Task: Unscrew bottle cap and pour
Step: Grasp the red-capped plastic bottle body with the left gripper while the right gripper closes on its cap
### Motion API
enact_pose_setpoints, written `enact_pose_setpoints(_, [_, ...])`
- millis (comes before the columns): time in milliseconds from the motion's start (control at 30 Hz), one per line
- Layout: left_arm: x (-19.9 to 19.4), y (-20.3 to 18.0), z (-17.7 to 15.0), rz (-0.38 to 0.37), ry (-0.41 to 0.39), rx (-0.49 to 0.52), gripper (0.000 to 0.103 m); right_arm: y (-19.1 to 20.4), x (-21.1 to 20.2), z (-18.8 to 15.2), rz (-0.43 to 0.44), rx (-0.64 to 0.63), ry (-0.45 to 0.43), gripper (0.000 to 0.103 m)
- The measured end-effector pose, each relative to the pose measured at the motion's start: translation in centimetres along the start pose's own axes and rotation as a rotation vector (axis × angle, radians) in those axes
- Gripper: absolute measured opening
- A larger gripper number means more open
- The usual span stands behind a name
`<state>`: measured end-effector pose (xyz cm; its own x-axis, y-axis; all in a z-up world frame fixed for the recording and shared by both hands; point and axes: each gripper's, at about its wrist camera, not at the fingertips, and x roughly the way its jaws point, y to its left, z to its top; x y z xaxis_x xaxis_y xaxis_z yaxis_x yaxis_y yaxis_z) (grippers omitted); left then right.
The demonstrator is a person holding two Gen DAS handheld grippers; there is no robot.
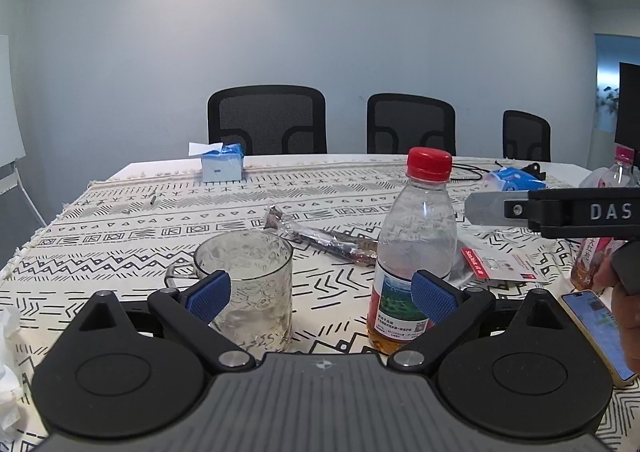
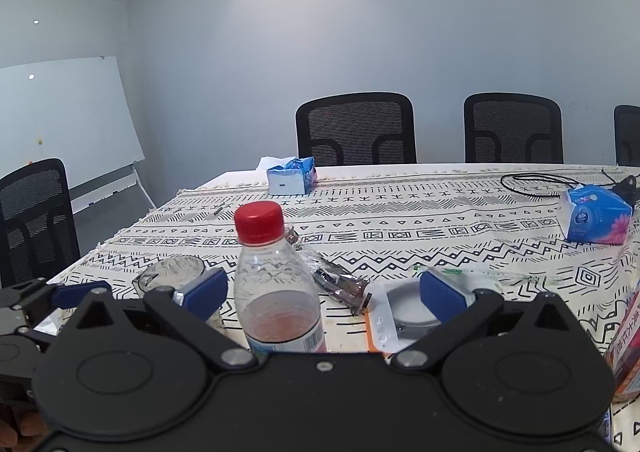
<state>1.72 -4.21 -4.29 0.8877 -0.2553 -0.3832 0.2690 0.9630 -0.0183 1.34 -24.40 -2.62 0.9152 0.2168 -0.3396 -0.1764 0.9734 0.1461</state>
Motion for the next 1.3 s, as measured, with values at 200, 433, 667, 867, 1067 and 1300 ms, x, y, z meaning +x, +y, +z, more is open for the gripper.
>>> enact_pose_setpoints(200, [1.0,-0.7,0.0,-0.014,0.003,0.014,0.098,-0.8,-0.2,0.1,0.029,0.001,-0.025,0.103])
enact_pose_setpoints(433, [2.7,-2.4,0.0,-0.089,-0.026,0.087,0.098,-0.9,-0.2,0.5,0.120,-0.041,-0.084,0.102])
enact_pose_setpoints(667, [5.2,-4.0,0.3,-0.161,-0.066,0.123,0.098,-0.8,0.5,1.3,0.127,0.002,-0.108,0.101])
enact_pose_setpoints(867, [7.0,-5.7,0.1,-0.167,-0.076,0.188,0.098,-0.8,0.6,1.2,0.161,0.003,-0.131,0.101])
enact_pose_setpoints(1067, [8.5,-6.8,-1.1,-0.148,-0.092,0.211,0.074,-1.3,1.2,1.4,0.188,-0.002,-0.129,0.101])
enact_pose_setpoints(1300, [9.1,-6.0,-1.2,-0.157,-0.086,0.168,0.059,-1.6,1.7,1.0,0.212,0.001,-0.144,0.096])
